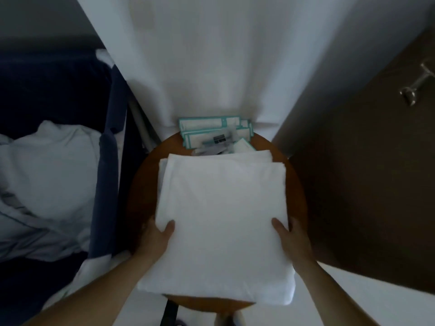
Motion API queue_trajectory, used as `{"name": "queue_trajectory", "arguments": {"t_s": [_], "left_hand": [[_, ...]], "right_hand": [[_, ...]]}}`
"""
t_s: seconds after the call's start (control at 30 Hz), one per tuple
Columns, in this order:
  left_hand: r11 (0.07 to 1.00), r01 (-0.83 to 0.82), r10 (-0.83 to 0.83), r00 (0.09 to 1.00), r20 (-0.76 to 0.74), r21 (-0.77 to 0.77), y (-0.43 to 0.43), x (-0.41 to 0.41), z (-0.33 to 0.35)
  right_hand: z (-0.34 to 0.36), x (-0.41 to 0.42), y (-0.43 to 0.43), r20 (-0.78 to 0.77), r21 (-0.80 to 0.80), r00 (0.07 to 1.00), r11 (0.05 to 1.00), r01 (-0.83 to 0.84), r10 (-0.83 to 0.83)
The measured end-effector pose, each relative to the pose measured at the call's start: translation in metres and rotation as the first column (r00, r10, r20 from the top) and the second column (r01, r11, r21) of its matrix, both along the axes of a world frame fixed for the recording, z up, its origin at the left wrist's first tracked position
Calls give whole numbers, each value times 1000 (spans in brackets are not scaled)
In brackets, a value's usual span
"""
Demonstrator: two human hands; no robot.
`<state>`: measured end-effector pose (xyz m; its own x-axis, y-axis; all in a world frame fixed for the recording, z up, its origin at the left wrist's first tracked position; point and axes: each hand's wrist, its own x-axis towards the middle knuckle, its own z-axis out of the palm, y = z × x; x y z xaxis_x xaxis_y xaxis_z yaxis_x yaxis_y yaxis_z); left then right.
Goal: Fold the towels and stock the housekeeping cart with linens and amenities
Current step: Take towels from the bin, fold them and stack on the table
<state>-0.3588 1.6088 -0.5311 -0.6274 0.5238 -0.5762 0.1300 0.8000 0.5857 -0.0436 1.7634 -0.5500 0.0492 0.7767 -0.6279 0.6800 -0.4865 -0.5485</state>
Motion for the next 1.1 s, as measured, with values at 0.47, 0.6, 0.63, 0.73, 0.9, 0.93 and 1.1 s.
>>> {"name": "queue_trajectory", "arguments": {"t_s": [0.47,0.6,0.63,0.73,0.9,0.93,1.1], "left_hand": [[963,113,-129,990,-52,-245,-60,18,4],[981,76,-77,997,0,-176,-60,21,16],[987,64,-61,998,24,-146,-60,20,21],[1000,-21,24,990,135,-23,-69,16,30],[997,-53,70,918,390,-54,-98,20,12],[994,-77,101,897,430,-73,-94,19,7],[980,-199,177,862,475,-5,-36,-4,1]], "right_hand": [[21,4,-79,170,3,985,1000,-17,16],[27,5,-75,100,-59,995,998,36,-30],[29,6,-72,49,-56,997,996,65,-62],[39,9,-61,-62,56,995,995,82,-78],[31,22,-66,-69,-8,997,1000,24,-25],[27,23,-65,-73,-52,996,998,38,-42],[19,6,-27,-234,-63,961,989,134,-145]]}}
